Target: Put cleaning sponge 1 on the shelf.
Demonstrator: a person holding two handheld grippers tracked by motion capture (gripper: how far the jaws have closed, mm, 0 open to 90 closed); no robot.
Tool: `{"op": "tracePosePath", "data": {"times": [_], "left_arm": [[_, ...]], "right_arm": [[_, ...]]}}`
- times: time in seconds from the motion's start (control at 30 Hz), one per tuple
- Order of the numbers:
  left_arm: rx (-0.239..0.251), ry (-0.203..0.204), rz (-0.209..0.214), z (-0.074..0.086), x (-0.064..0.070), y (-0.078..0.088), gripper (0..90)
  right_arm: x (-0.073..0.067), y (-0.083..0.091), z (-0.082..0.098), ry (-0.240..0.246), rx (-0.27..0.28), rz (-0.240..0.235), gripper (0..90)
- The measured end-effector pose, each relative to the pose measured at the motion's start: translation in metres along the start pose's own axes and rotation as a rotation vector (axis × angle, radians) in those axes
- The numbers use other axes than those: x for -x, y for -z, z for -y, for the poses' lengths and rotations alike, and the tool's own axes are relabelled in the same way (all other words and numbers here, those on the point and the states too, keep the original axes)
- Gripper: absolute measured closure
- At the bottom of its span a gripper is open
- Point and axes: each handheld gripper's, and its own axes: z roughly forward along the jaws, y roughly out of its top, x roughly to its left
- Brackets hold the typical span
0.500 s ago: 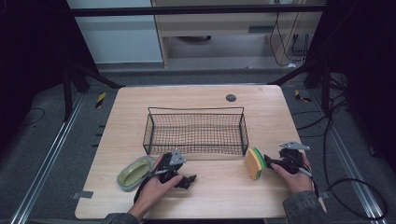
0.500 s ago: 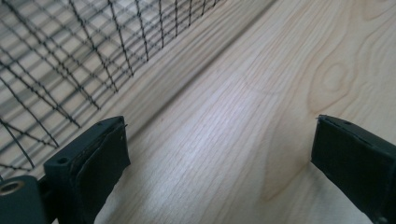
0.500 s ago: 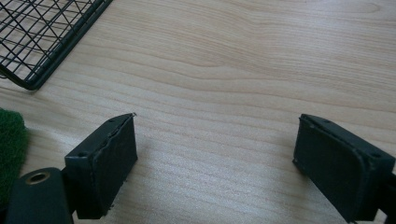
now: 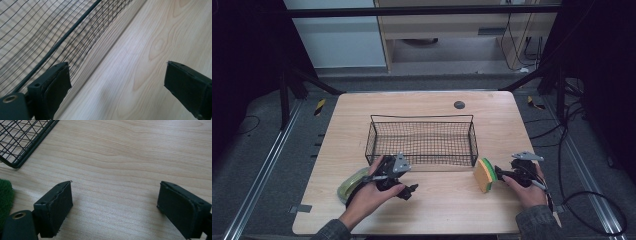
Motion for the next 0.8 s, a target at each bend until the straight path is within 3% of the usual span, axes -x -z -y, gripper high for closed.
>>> {"op": "tracePosePath", "data": {"times": [0.13,0.2,0.33,0.37,0.43,0.63,0.8], "left_arm": [[-0.065,-0.019,-0.063,0.002,-0.018,0.019,5.9],[-0.086,-0.007,-0.093,0.004,-0.027,0.028,6.0],[-0.129,0.014,-0.11,0.007,-0.04,0.041,5.2],[-0.168,-0.006,-0.143,0.01,-0.048,0.05,5.5],[-0.214,-0.018,-0.167,0.012,-0.054,0.059,6.5],[-0.257,0.045,-0.168,0.018,-0.073,0.08,7.5],[-0.287,0.071,-0.167,0.023,-0.083,0.088,7.3]], "right_arm": [[0.0,0.0,0.0,-0.002,0.002,-0.001,13.0],[0.0,0.0,0.0,-0.003,0.001,-0.001,12.9],[0.0,0.0,0.0,0.0,-0.001,0.004,12.4],[0.0,0.0,0.0,0.001,-0.001,0.005,12.4],[0.0,0.0,0.0,0.001,-0.001,0.005,12.4],[0.0,0.0,0.0,0.0,-0.001,0.005,12.3],[0.0,0.0,0.0,0.0,-0.001,0.005,12.4]]}}
